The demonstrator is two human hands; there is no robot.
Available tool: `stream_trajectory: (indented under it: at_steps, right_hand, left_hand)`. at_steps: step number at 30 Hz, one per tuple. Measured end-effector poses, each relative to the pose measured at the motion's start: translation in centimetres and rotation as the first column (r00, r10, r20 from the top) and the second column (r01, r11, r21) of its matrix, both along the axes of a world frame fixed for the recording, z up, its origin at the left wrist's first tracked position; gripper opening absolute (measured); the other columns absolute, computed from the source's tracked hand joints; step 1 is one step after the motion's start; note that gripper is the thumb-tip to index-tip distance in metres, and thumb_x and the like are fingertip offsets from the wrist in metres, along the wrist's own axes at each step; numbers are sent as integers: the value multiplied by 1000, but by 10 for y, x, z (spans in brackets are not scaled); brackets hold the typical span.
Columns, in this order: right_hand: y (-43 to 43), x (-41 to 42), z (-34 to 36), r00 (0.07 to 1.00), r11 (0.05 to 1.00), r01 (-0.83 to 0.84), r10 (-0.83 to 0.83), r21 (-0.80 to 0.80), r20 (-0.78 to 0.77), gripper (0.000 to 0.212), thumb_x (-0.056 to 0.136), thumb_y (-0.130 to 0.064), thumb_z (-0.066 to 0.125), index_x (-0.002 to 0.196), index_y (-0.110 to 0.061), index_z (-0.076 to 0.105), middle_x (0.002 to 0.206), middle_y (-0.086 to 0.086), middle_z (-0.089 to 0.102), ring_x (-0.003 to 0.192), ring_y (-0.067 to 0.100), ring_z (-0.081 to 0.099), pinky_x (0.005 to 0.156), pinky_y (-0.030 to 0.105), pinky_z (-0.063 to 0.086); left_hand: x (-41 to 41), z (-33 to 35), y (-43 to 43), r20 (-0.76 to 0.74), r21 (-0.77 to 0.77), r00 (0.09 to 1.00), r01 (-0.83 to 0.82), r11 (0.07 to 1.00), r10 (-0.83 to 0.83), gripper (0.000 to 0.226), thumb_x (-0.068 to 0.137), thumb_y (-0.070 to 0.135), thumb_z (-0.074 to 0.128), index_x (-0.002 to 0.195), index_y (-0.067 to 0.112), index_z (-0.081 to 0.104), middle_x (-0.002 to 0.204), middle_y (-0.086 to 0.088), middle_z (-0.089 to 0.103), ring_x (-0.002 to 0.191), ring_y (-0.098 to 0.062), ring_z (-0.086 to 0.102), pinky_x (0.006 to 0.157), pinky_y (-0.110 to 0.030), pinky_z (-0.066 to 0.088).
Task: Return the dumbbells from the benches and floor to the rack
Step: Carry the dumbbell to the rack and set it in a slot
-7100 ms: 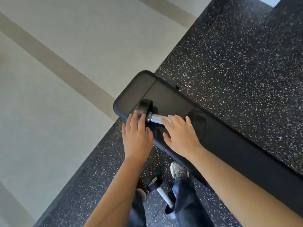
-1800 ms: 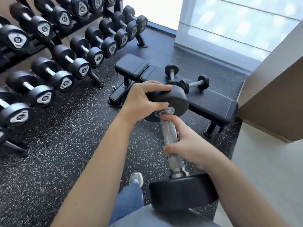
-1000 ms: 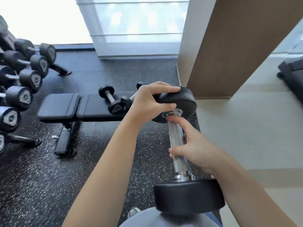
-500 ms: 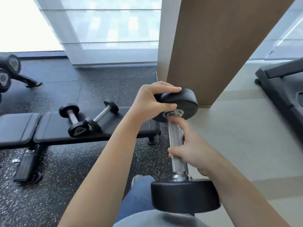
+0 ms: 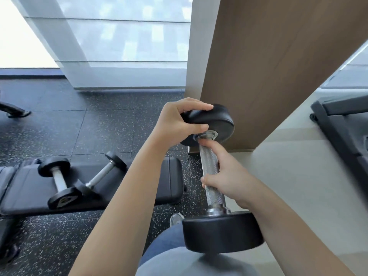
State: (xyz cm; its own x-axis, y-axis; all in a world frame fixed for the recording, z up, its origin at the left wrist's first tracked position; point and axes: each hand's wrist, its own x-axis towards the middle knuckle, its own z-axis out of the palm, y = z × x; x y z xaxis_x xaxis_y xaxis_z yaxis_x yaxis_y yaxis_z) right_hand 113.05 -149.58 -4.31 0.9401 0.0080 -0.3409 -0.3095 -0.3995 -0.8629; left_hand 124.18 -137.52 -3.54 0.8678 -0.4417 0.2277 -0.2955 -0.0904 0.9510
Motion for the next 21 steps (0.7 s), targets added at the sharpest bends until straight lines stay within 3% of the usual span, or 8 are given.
stream_trajectory:
  at_steps: [4,6,9,12,15,17,19,21]
  right_hand:
    - [-11,50,3,999,999,-35,35,25,5,84,70,8,53,102,-68,35,120,-12,51,74,25,63,69,46,54]
    - [-15,73,2,998,998,-55,55,27,6,83,70,9,54,101,-66,36,125,-8,51,70,18,63,68,43,55]
    - [-23,104,3,996,994,-90,91,58,-22,81,71,8,54,98,-66,37,121,-3,54,64,13,62,63,37,54]
    - [-31,137,-2,988,989,-139,142,52,-59,80,73,6,55,100,-67,35,107,0,58,62,23,61,57,38,52]
    - [-39,174,-6,977,978,-202,205,56,-63,80,72,6,55,107,-64,37,115,-4,56,65,24,62,64,45,55]
    - [-45,199,-7,964,966,-257,259,40,-64,81,72,7,55,114,-60,37,117,-9,53,80,29,66,73,48,56]
    - [-52,226,-7,944,947,-322,322,21,-68,82,72,6,56,118,-58,36,115,-9,51,91,28,65,78,46,56]
    - [-58,254,-6,915,917,-399,399,19,-65,81,72,5,57,119,-58,35,118,-8,51,86,26,66,75,42,56]
  left_hand:
    - [44,1,-8,-3,-8,1000,-25,1000,25,45,63,-9,74,102,12,66,99,-9,64,91,-9,59,83,-22,46]
    - [64,2,-11,-6,-2,999,-42,999,42,47,63,-9,74,102,15,65,99,-9,64,91,-10,60,84,-23,47]
    - [91,0,-14,-31,-1,997,-72,997,72,47,63,-8,74,100,17,66,97,-3,65,90,-8,60,82,-19,45]
    - [118,-3,-17,-56,11,990,-132,991,132,45,62,-7,75,98,19,67,95,4,65,88,-2,60,78,-14,44]
    - [143,-7,-19,-78,6,974,-214,977,214,42,59,-1,75,93,24,69,92,8,66,87,-2,60,77,-13,44]
    - [159,-7,-21,-73,7,959,-273,962,272,41,58,2,75,89,27,69,92,7,67,87,-3,61,76,-14,45]
    - [176,-7,-23,-62,19,936,-345,938,346,41,58,2,75,89,28,69,91,8,67,86,-1,61,75,-13,44]
    - [192,-5,-24,-55,19,901,-431,902,431,40,57,5,76,89,28,69,91,8,67,86,0,60,75,-12,44]
